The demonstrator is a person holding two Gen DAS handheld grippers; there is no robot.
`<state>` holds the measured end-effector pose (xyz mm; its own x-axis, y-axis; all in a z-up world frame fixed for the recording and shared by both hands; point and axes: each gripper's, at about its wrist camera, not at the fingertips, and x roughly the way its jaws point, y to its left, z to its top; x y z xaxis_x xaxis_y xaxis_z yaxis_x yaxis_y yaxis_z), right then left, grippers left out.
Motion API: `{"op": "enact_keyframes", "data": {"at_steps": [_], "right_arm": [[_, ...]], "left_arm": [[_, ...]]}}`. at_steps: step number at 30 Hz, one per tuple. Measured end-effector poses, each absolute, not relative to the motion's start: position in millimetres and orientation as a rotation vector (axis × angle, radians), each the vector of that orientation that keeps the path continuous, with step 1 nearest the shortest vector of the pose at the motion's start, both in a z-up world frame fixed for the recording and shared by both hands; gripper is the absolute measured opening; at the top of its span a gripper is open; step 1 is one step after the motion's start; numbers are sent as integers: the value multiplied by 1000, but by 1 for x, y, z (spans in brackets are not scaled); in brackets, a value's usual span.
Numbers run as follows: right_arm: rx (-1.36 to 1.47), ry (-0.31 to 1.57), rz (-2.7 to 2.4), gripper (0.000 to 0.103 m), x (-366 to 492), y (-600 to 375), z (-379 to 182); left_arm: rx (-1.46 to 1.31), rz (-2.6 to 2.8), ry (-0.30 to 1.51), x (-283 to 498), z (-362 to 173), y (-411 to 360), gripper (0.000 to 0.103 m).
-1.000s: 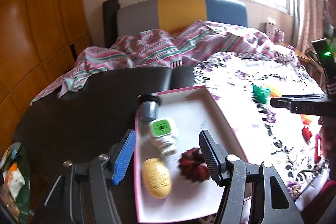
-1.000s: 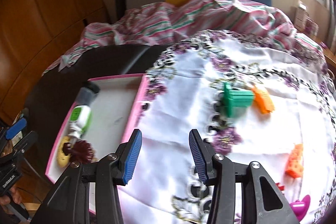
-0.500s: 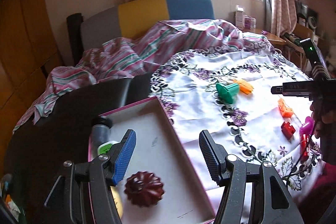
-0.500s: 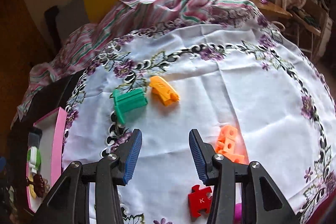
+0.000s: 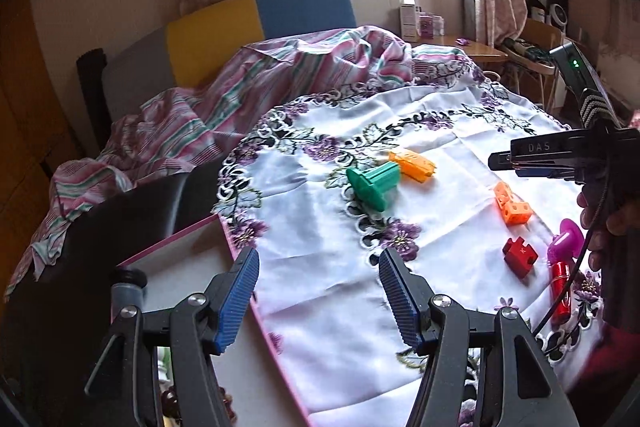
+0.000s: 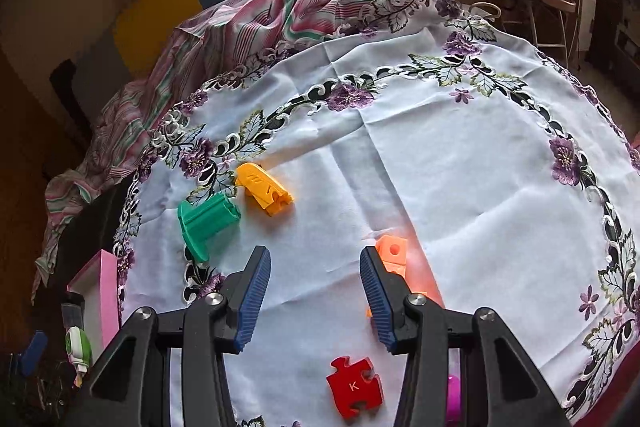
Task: Organize rigid objects
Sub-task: 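Move both tools back over the green and yellow pieces on the tablecloth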
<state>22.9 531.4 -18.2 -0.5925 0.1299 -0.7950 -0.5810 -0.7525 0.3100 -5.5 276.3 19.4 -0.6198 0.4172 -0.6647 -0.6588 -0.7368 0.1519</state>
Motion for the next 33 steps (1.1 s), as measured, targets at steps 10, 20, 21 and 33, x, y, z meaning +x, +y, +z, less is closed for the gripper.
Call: {"op": "enact_keyframes", "data": {"at_steps": [10, 20, 21, 33], "right_arm": [[-1068, 859, 2334, 47, 30, 543, -16], [-1046, 924, 2309, 47, 36, 552, -18], [-1045, 932, 2306, 47, 37, 553, -18], [-1029, 974, 2289, 47, 41, 559, -19]], "left_arm": [[-805, 2272, 552, -2, 17, 306, 63], [-799, 2244, 574, -4, 15, 326, 63], [-798, 2241, 576, -3, 14, 328, 63], [-791, 2210, 608, -4, 10, 349, 65]]}}
